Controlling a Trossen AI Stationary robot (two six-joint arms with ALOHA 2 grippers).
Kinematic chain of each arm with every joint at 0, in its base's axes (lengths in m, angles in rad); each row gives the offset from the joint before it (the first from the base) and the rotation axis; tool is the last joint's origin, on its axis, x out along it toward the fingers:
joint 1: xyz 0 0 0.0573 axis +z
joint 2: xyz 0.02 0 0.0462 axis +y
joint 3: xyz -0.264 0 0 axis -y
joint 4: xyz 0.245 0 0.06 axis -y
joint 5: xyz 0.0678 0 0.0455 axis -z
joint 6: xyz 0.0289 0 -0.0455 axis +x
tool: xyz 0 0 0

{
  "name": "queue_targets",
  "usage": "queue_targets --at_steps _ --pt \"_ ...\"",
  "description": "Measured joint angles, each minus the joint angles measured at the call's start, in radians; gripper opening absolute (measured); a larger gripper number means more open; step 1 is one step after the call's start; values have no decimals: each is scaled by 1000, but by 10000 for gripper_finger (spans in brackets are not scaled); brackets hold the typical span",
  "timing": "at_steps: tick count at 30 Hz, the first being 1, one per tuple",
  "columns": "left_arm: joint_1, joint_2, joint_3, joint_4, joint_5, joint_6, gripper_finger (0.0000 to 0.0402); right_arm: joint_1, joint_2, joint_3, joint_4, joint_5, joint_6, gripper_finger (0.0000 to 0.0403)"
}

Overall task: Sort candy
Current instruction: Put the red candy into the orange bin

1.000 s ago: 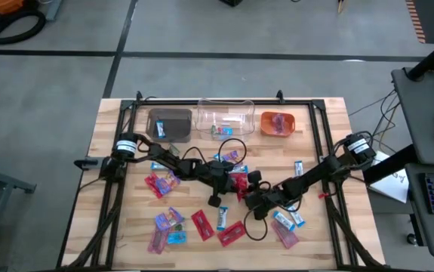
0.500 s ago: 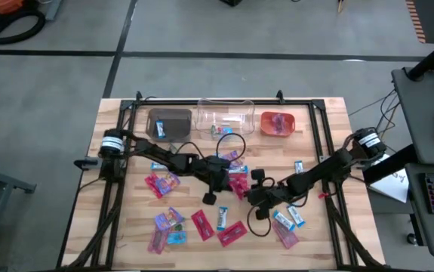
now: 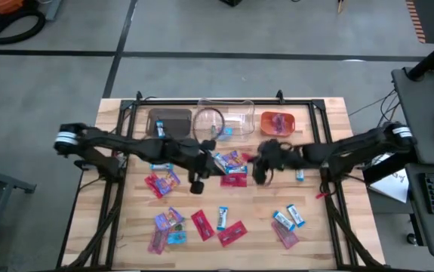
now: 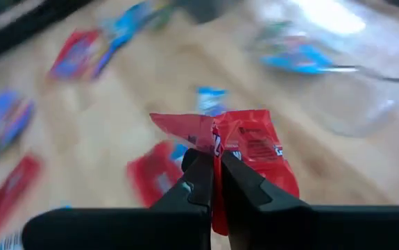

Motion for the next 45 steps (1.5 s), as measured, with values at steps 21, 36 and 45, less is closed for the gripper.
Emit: queue_targets --at_steps 21,36,45 --pt "-160 -284 0 -99 -278 -129 0 -537 -171 -6 -326 20 55 13" --pt "-166 -284 0 -168 -331 -170 0 -566 125 -6 -255 134 66 13" --pt "-166 -281 -4 -174 -331 -178 0 -566 166 -5 -258 131 54 80"
